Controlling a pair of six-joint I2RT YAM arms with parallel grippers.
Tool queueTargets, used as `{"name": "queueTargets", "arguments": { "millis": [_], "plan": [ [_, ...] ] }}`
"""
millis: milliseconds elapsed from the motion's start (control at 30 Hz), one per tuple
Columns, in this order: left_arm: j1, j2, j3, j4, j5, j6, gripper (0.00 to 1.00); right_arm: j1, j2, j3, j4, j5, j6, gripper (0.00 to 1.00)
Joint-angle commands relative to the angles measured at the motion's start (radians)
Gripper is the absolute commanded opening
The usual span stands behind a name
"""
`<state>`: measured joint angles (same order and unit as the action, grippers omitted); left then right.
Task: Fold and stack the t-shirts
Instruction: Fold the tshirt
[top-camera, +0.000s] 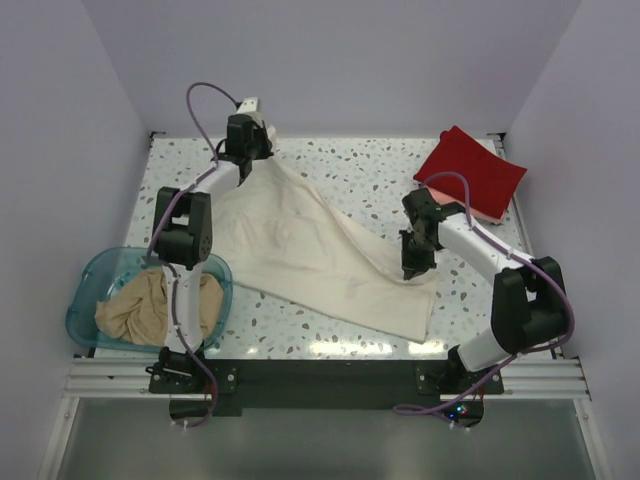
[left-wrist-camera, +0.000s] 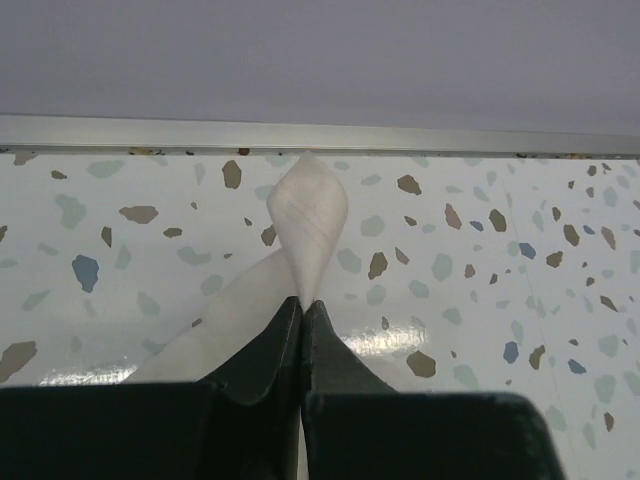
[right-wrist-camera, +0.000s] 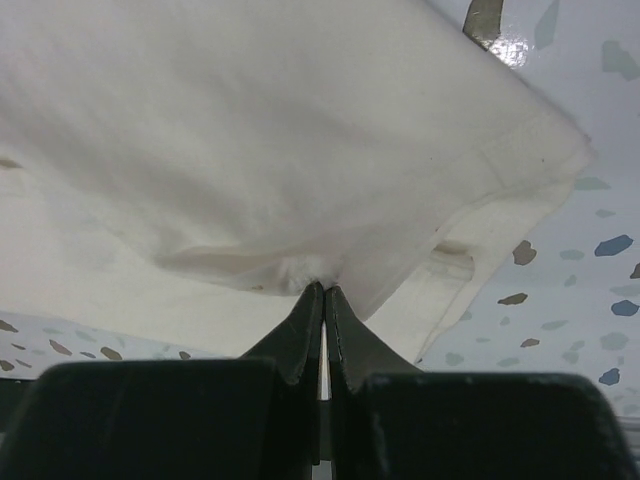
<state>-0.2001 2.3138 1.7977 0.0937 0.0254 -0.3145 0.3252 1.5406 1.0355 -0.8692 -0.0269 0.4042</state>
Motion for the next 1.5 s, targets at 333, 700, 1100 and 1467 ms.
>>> {"name": "queueTargets", "arguments": {
  "millis": [333, 700, 1100, 1467],
  "plan": [
    [0.027, -0.391, -0.368, 0.207, 0.142, 0.066, 0.0, -0.012, -0.074, 0.061, -0.129, 0.266, -0.011, 0.0],
    [0.027, -0.632, -0.652, 0.207, 0.042, 0.163, 0.0, -0.021, -0.077, 0.06, -0.134, 0.364, -0.019, 0.0],
    [0.027, -0.86, -0.891, 0.089, 0.014, 0.146, 0.0, -0.02, -0.079, -0.005, -0.123, 0.328, 0.021, 0.0],
    [0.025, -1.04, -0.962, -0.213, -0.022, 0.035, 0.43, -0.018, -0.102, -0.025, -0.194, 0.259, 0.099, 0.48]
  ]
}}
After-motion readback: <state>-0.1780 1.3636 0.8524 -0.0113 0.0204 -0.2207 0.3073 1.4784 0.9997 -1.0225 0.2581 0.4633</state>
